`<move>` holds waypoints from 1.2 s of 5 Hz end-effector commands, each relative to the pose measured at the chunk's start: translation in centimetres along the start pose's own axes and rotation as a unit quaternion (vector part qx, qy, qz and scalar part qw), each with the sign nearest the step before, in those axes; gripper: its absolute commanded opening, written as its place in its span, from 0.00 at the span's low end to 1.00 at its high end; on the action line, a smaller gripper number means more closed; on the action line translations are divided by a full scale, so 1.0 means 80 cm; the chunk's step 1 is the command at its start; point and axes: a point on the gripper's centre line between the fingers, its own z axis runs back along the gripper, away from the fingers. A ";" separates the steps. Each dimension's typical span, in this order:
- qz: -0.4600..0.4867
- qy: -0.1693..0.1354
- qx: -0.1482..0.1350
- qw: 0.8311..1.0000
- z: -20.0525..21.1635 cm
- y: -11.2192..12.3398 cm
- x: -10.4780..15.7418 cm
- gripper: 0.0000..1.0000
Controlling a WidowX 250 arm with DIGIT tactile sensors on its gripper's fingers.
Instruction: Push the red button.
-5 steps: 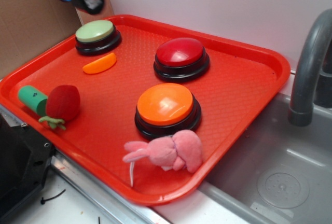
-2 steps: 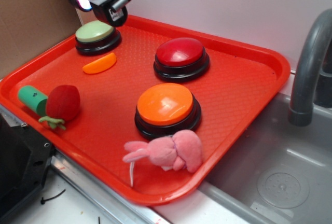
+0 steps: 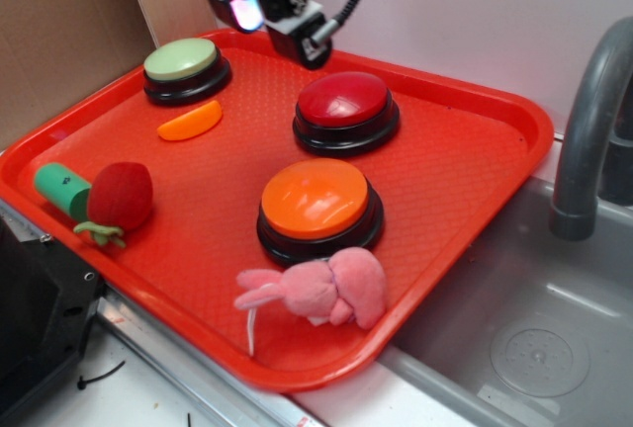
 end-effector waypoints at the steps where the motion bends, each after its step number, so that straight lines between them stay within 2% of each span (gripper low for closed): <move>1: -0.004 -0.020 -0.003 1.000 -0.025 0.007 0.038 1.00; 3: -0.013 0.013 -0.012 1.000 -0.068 0.019 0.044 1.00; 6: -0.007 0.044 -0.019 0.999 -0.092 0.015 0.036 1.00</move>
